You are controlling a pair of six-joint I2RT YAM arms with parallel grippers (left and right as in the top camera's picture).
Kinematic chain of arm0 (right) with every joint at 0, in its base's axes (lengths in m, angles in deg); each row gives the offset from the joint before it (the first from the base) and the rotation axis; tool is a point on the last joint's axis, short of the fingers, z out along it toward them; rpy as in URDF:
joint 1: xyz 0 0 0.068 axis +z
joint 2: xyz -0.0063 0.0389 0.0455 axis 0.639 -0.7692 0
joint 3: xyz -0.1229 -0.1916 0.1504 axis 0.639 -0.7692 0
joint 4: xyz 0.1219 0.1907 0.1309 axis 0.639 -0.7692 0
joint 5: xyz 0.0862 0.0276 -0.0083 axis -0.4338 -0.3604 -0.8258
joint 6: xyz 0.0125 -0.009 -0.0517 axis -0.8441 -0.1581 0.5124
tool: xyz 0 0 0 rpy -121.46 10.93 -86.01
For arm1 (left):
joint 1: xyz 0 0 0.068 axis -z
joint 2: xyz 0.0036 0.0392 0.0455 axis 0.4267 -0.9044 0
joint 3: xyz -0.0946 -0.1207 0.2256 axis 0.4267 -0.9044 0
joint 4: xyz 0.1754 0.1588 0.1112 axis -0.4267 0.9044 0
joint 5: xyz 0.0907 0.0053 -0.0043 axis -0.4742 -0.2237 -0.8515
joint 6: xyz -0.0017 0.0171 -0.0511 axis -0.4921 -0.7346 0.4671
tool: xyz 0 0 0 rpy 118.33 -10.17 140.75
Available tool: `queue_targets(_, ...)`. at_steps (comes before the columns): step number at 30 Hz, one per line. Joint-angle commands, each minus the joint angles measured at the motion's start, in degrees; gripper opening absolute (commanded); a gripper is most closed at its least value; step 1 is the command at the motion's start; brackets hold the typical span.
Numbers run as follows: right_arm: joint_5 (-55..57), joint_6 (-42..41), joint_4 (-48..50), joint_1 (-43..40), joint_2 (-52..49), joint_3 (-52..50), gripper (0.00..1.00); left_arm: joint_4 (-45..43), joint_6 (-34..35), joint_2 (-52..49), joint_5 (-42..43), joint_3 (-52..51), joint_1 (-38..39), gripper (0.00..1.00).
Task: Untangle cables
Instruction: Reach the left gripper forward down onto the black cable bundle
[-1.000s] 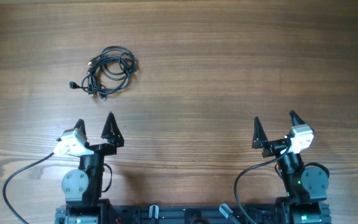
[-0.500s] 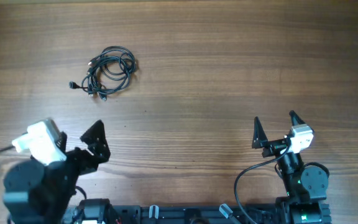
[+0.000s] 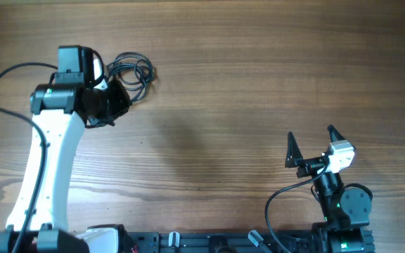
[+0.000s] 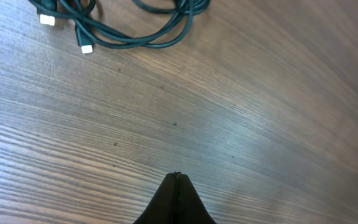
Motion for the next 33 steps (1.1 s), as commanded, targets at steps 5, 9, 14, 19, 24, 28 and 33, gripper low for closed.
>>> queue_targets(5,1.0,0.7,0.3,0.3,0.2,0.0,1.00,-8.4,1.5,-8.7,-9.5,0.5,2.6,0.04)
queue_targets(9,1.0,0.7,0.3,0.3,0.2,0.0,1.00,-15.2,1.1,-11.1,-15.4,0.5,3.4,0.04)
queue_targets(14,1.0,0.7,0.3,0.3,0.2,0.0,1.00,-22.6,1.2,-17.0,-16.9,0.5,3.4,0.04)
queue_targets(19,1.0,0.7,0.3,0.3,0.2,0.0,1.00,-27.4,1.2,-28.2,-16.8,0.5,3.7,0.04)
queue_targets(24,1.0,0.7,0.3,0.3,0.2,0.0,1.00,-25.4,1.2,-32.2,-17.1,0.5,3.6,0.04)
queue_targets(28,1.0,0.7,0.3,0.3,0.2,0.0,1.00,-16.0,1.2,-32.1,-21.1,0.5,3.0,0.04)
queue_targets(33,1.0,0.7,0.3,0.3,0.2,0.0,1.00,-2.0,1.2,-32.1,-24.9,0.5,1.0,0.06)
